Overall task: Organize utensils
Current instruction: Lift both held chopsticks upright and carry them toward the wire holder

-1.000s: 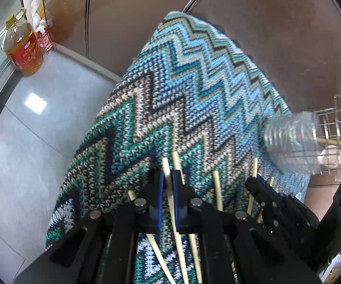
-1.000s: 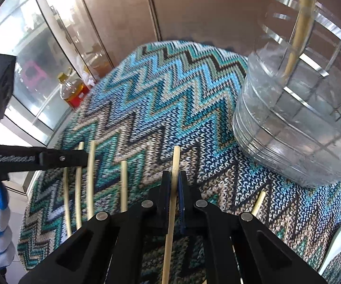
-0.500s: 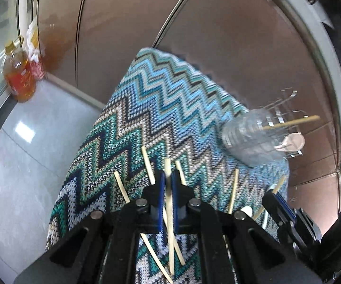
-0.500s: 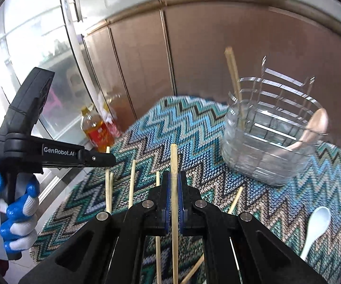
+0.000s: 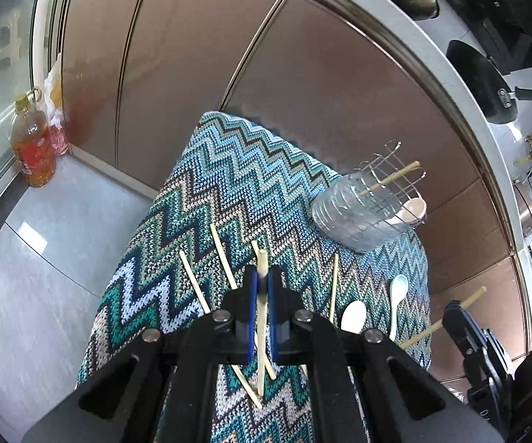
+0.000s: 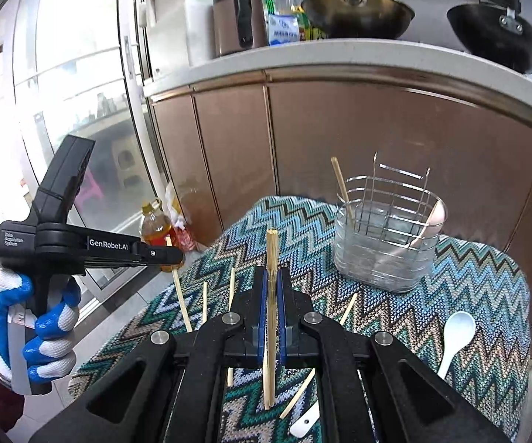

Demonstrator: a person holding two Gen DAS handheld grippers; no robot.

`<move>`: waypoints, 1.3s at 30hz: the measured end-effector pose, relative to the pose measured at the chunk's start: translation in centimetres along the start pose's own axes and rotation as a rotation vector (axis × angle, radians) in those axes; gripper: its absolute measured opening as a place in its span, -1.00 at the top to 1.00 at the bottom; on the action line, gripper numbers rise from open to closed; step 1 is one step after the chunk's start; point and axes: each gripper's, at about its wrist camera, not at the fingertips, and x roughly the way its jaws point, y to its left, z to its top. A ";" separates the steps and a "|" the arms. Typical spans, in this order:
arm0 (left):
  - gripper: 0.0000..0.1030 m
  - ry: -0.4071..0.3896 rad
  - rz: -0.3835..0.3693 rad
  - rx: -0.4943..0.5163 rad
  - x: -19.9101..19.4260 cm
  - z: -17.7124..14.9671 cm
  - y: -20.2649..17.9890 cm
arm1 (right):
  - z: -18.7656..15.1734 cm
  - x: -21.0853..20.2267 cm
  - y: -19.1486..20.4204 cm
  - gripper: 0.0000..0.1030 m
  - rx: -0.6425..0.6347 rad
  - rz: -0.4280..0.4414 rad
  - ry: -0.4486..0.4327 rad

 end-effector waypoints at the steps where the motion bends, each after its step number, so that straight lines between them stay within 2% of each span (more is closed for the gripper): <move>1: 0.91 -0.003 -0.001 0.002 -0.3 -0.2 0.0 | -0.1 -0.2 -0.1 0.91 0.000 0.001 -0.006; 11: 0.91 -0.044 -0.019 0.020 -2.9 -1.2 -0.3 | -0.4 -3.7 0.6 0.91 0.007 0.003 -0.071; 26: 0.91 -0.095 -0.057 0.028 -6.3 -1.1 -0.2 | -0.2 -5.9 -0.3 0.91 0.034 -0.012 -0.124; 39: 0.91 -0.122 -0.144 0.026 -8.4 -0.4 -1.7 | 0.0 -7.1 -2.7 0.90 0.089 -0.039 -0.169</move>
